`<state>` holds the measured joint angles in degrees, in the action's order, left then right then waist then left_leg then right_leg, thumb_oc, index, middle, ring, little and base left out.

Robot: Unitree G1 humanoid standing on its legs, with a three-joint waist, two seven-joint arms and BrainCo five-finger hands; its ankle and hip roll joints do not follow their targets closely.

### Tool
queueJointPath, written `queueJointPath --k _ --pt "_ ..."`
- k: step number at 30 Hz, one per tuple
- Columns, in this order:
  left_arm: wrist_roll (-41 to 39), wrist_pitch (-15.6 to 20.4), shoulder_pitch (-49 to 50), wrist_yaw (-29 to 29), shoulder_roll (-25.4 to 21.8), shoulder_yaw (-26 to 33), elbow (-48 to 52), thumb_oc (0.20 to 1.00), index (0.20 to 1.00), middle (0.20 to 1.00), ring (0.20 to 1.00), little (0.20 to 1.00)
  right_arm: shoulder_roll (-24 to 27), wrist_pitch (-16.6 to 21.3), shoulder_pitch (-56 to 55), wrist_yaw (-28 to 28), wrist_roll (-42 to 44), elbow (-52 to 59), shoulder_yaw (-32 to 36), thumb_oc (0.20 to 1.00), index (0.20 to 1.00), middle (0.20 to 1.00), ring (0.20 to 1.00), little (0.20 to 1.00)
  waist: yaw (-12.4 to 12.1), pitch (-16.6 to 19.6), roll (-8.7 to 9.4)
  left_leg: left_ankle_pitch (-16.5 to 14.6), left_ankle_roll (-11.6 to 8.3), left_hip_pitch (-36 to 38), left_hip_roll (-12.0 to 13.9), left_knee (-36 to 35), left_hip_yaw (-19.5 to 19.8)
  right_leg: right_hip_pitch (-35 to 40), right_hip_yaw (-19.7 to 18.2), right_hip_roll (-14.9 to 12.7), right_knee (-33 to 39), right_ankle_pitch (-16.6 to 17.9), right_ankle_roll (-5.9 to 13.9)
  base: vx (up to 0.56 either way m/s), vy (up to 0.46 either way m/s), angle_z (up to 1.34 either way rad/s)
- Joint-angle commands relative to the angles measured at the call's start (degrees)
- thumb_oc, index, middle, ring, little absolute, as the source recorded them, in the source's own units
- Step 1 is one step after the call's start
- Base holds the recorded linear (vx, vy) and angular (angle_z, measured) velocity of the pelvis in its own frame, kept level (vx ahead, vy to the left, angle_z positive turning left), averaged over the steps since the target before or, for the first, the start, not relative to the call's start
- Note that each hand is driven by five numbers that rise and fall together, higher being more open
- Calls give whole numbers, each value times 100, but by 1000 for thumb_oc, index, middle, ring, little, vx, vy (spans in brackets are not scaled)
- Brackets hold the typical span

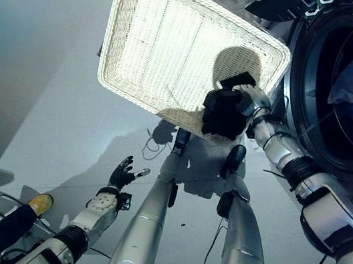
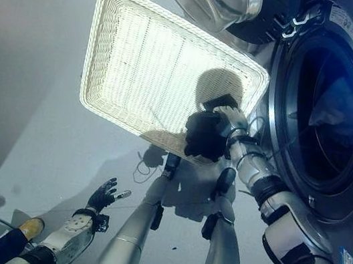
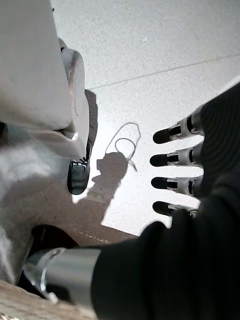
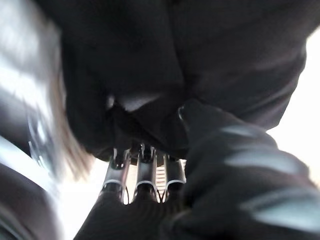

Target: Put the clothes into the washing machine.

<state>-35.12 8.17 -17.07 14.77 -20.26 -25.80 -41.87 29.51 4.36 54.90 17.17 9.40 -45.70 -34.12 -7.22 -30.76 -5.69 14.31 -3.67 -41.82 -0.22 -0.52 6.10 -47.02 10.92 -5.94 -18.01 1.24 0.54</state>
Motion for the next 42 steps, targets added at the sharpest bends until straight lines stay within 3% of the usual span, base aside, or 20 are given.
queueJointPath --k 1,4,5,7,11,14,16,17,19,22,24,25,26,29,30,32,34,36,37,42 --pt "-46 103 344 74 218 246 -111 1000 1000 1000 1000 1000 -100 990 -821 -841 3378 801 1190 200 200 200 200 200 213 96 -67 -397 13 222 -268 126 -339 330 -256 279 817 613 523 -7 96 -10" --pt "-53 85 374 101 233 310 -113 1000 1000 1000 1000 1000 -218 999 -977 -1247 3994 987 1568 200 200 200 200 200 252 96 -58 -382 23 252 -260 119 -364 337 -293 295 821 644 517 -8 40 -14" --pt "-28 56 457 143 292 393 -155 1000 1000 1000 1000 1000 -368 817 -1137 -1860 5087 1218 1977 200 200 200 200 200 314 96 -48 -440 35 405 -259 111 -399 438 -344 315 795 596 511 -12 32 -17" --pt "-47 23 452 128 299 500 -271 1000 1000 1000 1000 1000 -544 349 -1228 -2300 6349 1461 2339 200 200 200 200 200 386 96 -38 -426 47 485 -253 110 -447 476 -393 326 829 668 505 -21 37 -20" --pt "-33 12 452 124 303 529 -307 1000 1000 1000 1000 1000 -582 272 -1255 -2336 6675 1516 2397 200 200 200 200 200 395 96 -25 -427 51 516 -252 107 -467 499 -415 332 845 685 505 -16 9 -19" --pt "-117 18 518 161 344 606 -514 1000 1000 1000 1000 1000 -737 17 -1448 -2189 8068 1933 2784 200 200 200 200 200 560 96 10 -509 82 785 -234 97 -619 678 -525 360 923 712 481 -48 48 -16" --pt "-154 49 520 158 349 623 -591 1000 1000 1000 1000 1000 -742 220 -1465 -2013 8538 1955 2939 200 200 200 200 200 611 96 26 -546 80 843 -219 140 -666 734 -561 357 930 707 467 -1 30 -34" --pt "-176 88 567 171 364 619 -649 1000 1000 1000 1000 1000 -734 675 -1485 -1612 8801 1937 3149 200 200 200 200 200 644 96 33 -646 81 987 -209 168 -690 855 -590 361 900 621 466 6 5 -39" --pt "-210 116 540 177 377 634 -700 1000 1000 1000 1000 1000 -675 1030 -1399 -1225 9032 1846 3375 200 200 200 200 200 668 96 40 -624 78 987 -206 185 -715 880 -606 358 926 665 456 0 4 -23" --pt "-218 131 514 236 381 591 -719 1000 1000 1000 1000 1000 -390 2083 -1112 -266 9207 1618 3837 200 200 200 200 200 670 96 27 -667 72 1064 -198 200 -741 989 -629 366 931 631 447 37 -28 -11" --pt "-200 64 471 299 304 451 -664 1000 1000 1000 1000 1000 265 3213 -419 657 9304 1015 4285 200 200 200 200 200 627 96 -15 -713 63 1112 -212 271 -715 1086 -623 362 873 573 420 70 -89 -3" --pt "-211 6 459 293 253 395 -645 1000 1000 1000 1000 1000 509 3507 -172 926 9262 740 4327 200 200 200 200 200 591 96 -31 -793 66 1179 -226 307 -680 1157 -612 360 812 467 418 74 -118 6" --pt "-236 -69 417 269 156 321 -607 1000 1000 1000 1000 1000 940 4078 214 1445 9199 373 4262 200 200 200 200 200 537 96 -46 -810 72 1143 -253 386 -642 1154 -574 348 750 434 403 37 -81 2" --pt "-263 -114 361 242 108 285 -562 1000 1000 1000 1000 1000 1215 4424 497 1637 9313 181 4190 200 200 200 200 200 515 96 -78 -764 81 1024 -264 444 -621 1069 -545 340 725 482 385 12 -72 6" --pt "-292 -196 394 237 -24 211 -414 1000 1000 1000 1000 1000 1592 4901 677 1738 9663 -94 4167 200 200 200 200 200 483 96 -84 -780 89 976 -287 515 -574 1059 -511 338 657 437 366 47 -82 8" --pt "-249 -258 449 195 -165 157 -312 1000 1000 1000 1000 1000 1957 5236 792 1562 10064 -305 4160 200 200 200 200 200 453 96 -91 -771 99 933 -309 553 -538 1057 -484 337 612 406 346 77 -92 11" --pt "-329 -326 470 184 -258 100 -206 1000 1000 1000 1000 1000 2142 5200 835 1299 10192 -444 4109 200 200 200 200 200 448 96 -126 -765 106 897 -314 570 -509 1028 -475 346 557 371 334 72 -22 13" --pt "-377 -414 524 93 -343 118 -124 1000 1000 1000 1000 1000 2232 4453 749 1227 10341 -350 4017 200 200 200 200 200 435 96 -178 -746 102 855 -319 600 -513 983 -446 345 476 316 309 81 21 10" --pt "-334 -411 561 58 -320 130 -133 1000 1000 1000 1000 1000 2186 4405 767 1171 10360 -277 4018 200 200 200 200 200 423 96 -199 -744 112 849 -326 612 -518 968 -437 338 443 296 298 48 10 4" --pt "-286 -426 596 -18 -293 113 -137 1000 1000 1000 1000 1000 1795 4781 698 1188 10360 281 4172 200 200 200 200 200 388 96 -250 -769 111 776 -359 707 -498 913 -384 302 346 228 276 70 -6 -5"
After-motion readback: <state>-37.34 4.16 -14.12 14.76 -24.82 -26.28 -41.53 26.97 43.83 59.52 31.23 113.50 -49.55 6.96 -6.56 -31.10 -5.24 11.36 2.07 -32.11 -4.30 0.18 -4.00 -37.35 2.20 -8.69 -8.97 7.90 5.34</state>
